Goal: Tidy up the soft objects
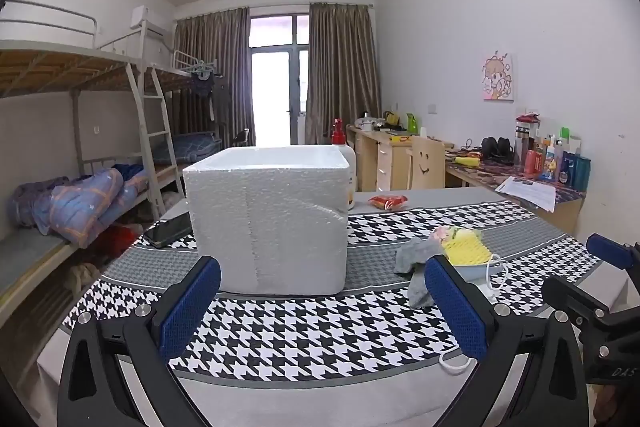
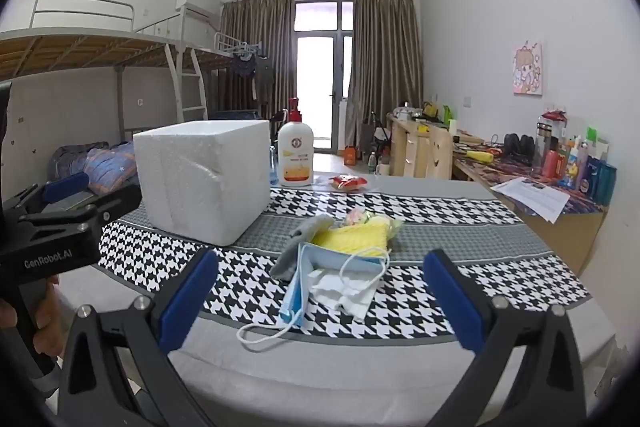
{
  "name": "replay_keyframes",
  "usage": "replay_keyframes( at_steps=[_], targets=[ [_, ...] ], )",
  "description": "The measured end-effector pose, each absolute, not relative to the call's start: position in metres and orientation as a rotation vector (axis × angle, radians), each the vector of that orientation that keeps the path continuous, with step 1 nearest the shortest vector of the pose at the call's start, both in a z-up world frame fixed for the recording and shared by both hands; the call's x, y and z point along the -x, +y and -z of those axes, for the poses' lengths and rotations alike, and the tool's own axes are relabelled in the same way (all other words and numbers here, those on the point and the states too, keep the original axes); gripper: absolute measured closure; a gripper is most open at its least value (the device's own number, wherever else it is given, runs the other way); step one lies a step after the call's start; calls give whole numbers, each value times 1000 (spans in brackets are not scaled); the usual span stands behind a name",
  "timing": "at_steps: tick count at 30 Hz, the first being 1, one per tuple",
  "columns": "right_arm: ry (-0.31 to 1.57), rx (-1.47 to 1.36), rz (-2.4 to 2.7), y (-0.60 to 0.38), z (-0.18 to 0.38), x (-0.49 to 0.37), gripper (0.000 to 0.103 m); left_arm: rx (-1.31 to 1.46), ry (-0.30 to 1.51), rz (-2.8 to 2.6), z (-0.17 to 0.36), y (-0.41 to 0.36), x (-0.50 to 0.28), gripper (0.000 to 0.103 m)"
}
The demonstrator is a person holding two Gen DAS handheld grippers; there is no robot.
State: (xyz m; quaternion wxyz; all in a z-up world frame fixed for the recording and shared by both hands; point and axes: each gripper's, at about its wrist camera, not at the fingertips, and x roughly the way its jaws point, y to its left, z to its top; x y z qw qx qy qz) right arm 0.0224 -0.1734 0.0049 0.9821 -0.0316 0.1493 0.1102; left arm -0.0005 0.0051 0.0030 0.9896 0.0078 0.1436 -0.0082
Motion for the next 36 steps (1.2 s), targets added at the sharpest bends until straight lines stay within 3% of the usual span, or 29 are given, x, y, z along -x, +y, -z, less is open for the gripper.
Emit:
replay_keyframes(
  at_steps=[36],
  targets=[
    [297,71,-218,-174,-6,-23,0,-15,296,3,0,6,0,1]
  ],
)
